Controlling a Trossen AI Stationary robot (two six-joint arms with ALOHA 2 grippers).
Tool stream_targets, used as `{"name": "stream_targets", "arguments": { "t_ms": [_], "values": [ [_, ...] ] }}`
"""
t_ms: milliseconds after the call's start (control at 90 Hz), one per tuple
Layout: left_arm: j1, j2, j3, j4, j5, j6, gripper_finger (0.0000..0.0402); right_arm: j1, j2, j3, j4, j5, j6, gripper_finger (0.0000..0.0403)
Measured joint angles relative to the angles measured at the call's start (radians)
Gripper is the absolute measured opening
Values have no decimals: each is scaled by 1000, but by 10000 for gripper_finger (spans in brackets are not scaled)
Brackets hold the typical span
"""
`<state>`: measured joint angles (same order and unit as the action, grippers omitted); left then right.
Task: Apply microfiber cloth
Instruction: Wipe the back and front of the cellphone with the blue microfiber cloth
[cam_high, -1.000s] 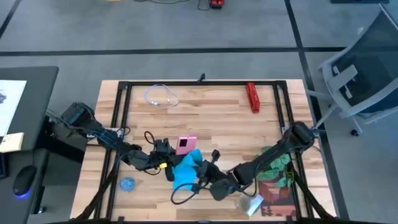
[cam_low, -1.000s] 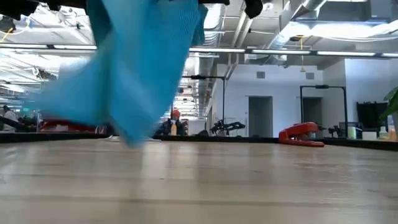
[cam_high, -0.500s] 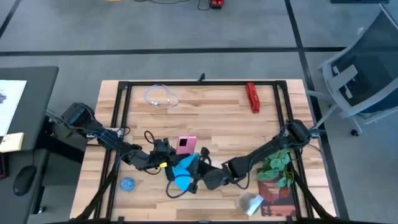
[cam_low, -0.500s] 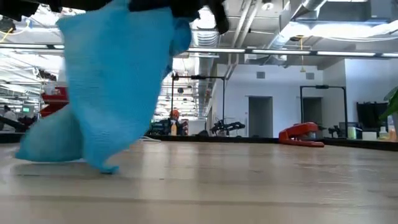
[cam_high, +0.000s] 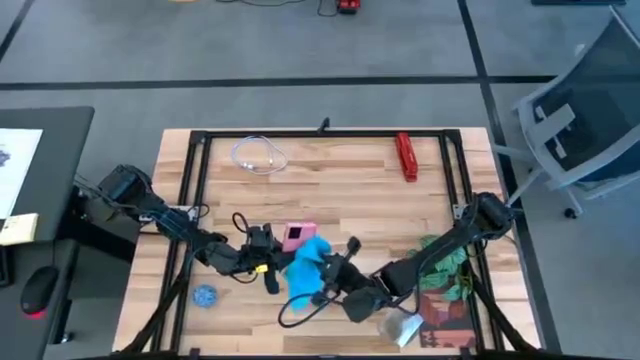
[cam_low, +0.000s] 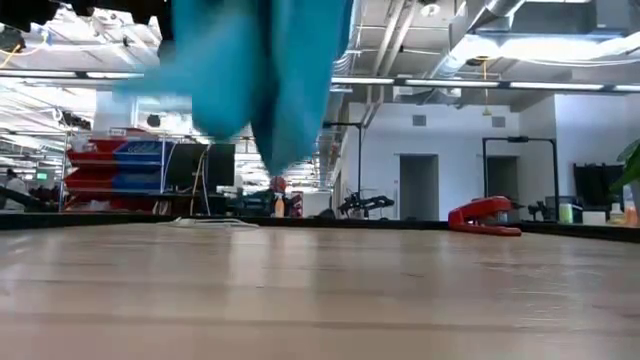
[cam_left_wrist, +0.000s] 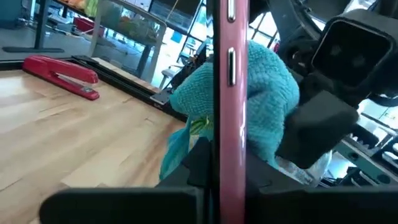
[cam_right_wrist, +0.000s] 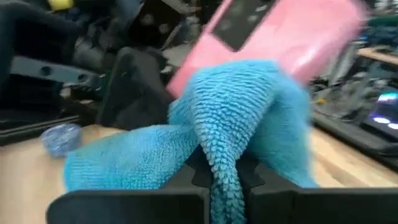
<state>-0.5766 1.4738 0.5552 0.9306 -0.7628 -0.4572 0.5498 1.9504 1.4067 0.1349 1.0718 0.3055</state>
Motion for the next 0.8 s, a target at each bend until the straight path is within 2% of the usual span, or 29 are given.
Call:
{"name": "stream_targets", "arguments": {
  "t_ms": [111,256,467,611,689,800],
  "values": [
    [0,0,0,1,-1,-1,11,-11,1,0,10,-70,-1,0],
    [1,0,0,3,-8,1,11,-23,1,0,64,-78,-85,0],
    [1,0,0,-5,-8,5,11,-14,-22,-1,231,73,-298,0],
    [0,0,0,-4,0,16,11,-46,-37,0,327,86,-415,0],
    [0,0,0,-5,-5,16,11,-65,-35,0,336,39,-442,0],
    [-1,0,0,-7,3,17,11,-90,-36,0,288,-164,-384,0]
  ]
}}
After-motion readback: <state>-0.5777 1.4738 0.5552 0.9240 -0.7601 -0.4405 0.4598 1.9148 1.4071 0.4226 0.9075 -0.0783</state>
